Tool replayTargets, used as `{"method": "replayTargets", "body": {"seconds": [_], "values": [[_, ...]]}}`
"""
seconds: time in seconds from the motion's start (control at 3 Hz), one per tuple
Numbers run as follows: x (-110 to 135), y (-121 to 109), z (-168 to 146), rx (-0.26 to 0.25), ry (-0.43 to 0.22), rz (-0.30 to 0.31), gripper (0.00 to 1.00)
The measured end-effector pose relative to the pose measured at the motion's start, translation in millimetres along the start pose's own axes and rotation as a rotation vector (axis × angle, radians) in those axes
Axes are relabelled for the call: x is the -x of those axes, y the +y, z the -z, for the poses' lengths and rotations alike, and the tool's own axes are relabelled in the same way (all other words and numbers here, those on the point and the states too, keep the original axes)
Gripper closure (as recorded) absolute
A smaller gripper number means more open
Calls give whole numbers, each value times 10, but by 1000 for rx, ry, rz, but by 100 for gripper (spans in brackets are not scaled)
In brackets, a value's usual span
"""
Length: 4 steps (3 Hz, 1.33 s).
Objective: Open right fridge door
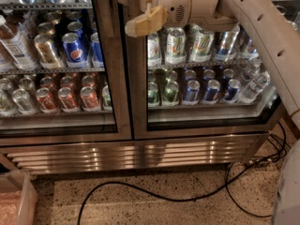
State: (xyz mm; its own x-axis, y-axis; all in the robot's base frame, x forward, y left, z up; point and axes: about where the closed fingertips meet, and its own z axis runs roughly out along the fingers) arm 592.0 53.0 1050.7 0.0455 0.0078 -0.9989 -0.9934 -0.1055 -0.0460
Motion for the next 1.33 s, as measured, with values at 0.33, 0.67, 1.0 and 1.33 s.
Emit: {"method": "replayTargets", "body": {"seconds": [0.33,0.67,1.0,1.33], "values": [[0,0,0,0,0,0,19],[0,0,-1,0,0,0,42],[0,0,-1,0,0,0,66],[0,0,-1,0,0,0,89]]}}
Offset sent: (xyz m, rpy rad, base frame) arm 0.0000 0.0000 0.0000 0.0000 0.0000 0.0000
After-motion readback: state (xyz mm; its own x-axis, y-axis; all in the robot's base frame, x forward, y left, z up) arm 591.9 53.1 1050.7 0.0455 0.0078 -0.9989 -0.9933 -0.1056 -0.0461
